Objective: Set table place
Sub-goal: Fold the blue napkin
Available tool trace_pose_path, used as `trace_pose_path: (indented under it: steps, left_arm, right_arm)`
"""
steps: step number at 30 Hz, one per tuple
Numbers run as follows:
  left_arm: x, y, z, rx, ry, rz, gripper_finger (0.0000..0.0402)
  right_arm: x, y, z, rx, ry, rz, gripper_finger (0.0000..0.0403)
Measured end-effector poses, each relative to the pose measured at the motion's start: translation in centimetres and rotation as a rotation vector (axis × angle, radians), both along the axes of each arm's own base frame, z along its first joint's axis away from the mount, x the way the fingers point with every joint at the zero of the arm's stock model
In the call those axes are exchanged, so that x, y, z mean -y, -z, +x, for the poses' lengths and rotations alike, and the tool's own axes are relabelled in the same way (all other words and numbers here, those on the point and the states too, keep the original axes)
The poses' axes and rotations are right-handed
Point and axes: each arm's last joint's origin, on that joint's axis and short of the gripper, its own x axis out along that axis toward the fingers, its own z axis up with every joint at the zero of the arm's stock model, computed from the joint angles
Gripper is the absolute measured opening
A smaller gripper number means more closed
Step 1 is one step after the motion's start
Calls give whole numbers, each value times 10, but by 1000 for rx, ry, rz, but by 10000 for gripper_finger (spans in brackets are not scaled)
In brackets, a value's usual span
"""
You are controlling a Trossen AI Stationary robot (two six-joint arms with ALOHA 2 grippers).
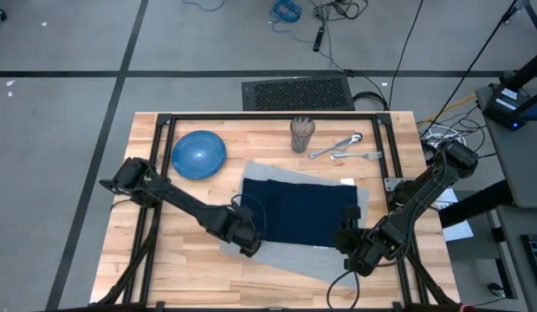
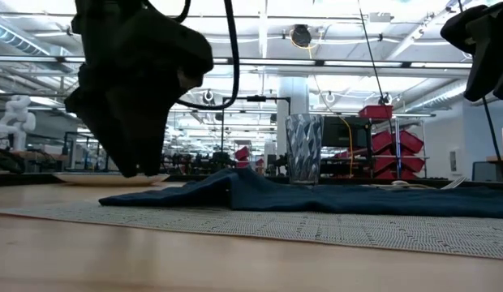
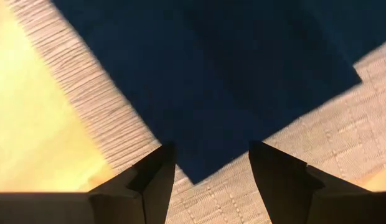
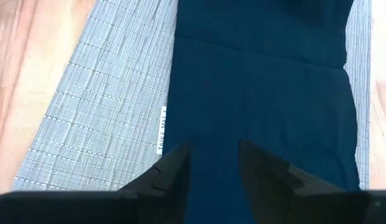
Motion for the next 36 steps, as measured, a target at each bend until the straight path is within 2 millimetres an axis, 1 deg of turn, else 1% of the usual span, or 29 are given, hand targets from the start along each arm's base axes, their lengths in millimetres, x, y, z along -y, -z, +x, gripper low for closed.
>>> trace_pose_path:
  steps: [7,14,18,23,26,29,35,36]
  left_arm:
    - [-3,2,-4,-61,-31,-11,189]
    - [-2,4,-4,-61,-27,-38,189]
    - [-1,16,-5,-31,-19,-93,189]
    - [-5,33,-14,-25,-56,-119,189]
    - [-5,38,-15,-14,-41,-124,182]
    - [-5,39,-14,5,-8,-127,148]
    - [1,36,-2,126,74,-165,28]
    - [2,35,0,145,92,-169,14]
  right_arm:
    - [0,0,0,-2,-17,-11,120]
    - [0,0,0,0,-26,-17,120]
    - [0,0,0,1,-25,-17,120]
    - [0,0,0,2,-25,-16,120]
    - [0,0,0,2,-27,-18,120]
    - [0,0,1,8,-29,-23,120]
    - [0,-1,1,22,-24,-32,120]
    - [0,-1,1,22,-24,-32,120]
